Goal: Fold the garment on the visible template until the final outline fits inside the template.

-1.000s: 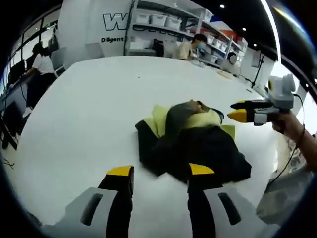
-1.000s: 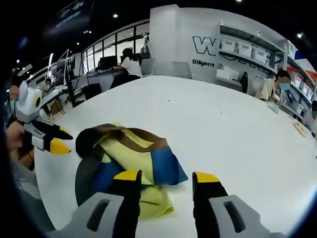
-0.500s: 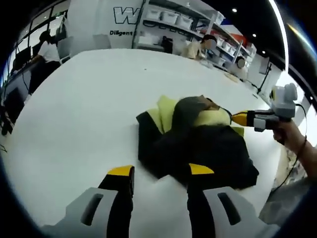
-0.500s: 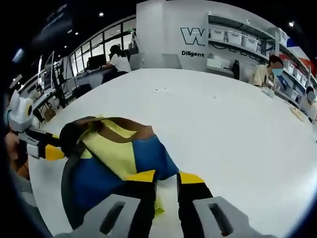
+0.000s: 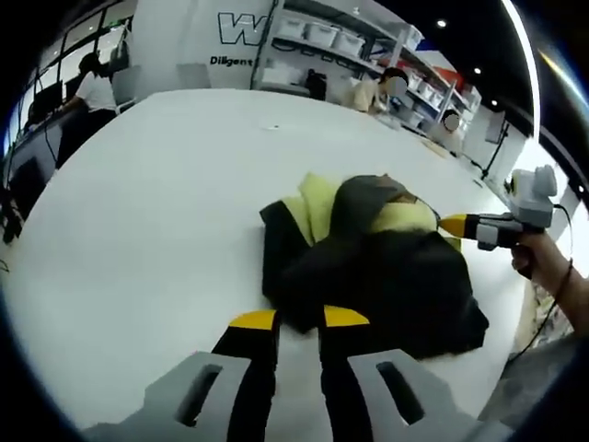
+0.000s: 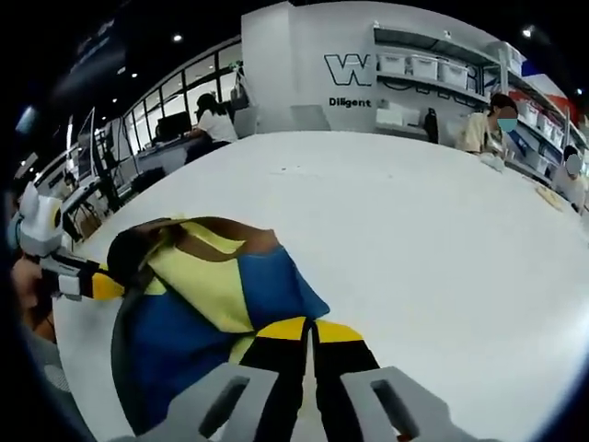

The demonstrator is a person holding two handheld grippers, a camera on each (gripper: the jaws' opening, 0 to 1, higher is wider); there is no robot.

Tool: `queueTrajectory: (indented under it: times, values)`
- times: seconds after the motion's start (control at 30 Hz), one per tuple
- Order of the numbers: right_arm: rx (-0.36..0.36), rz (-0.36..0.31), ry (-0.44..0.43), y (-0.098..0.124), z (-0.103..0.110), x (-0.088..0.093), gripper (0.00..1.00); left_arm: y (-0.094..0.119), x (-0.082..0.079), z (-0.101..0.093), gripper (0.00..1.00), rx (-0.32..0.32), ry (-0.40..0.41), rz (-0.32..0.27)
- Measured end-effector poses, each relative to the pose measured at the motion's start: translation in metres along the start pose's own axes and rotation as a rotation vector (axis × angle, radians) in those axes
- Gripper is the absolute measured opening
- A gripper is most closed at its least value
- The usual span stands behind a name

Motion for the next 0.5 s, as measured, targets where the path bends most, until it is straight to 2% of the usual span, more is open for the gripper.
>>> queueTrajectory:
  times: [0.03,0.1,0.37,0.5]
  values:
    - [-0.001,-0.001,0.002,0.000,0.000,-0.001,0.00,0.000,0.003,-0.003,0.05,0.026,-0.033,0.015]
    - [0.001,-0.006,0.006,0.002,0.001,-0.002,0.00,0.001,0.003,-0.004,0.00,0.021,-0.054,0.012]
    - [0.010,-0.048,0.022,0.011,0.001,-0.016,0.00,0.007,-0.007,-0.004,0.00,0.028,-0.075,-0.026]
    - [0.016,-0.077,0.070,0.017,0.004,-0.028,0.00,0.013,-0.014,-0.002,0.00,0.027,-0.078,-0.054]
Point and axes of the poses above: the point that each gripper's makers call its tool centre point, and the gripper's own axes: y roughly backward along the fingers, z roughly to its left, x roughly out of its underside, the point moved 3 cm from there along y, roughly backward along the fingers, and after that the axes turned 8 degrees about -z, right-handed, at the moved point
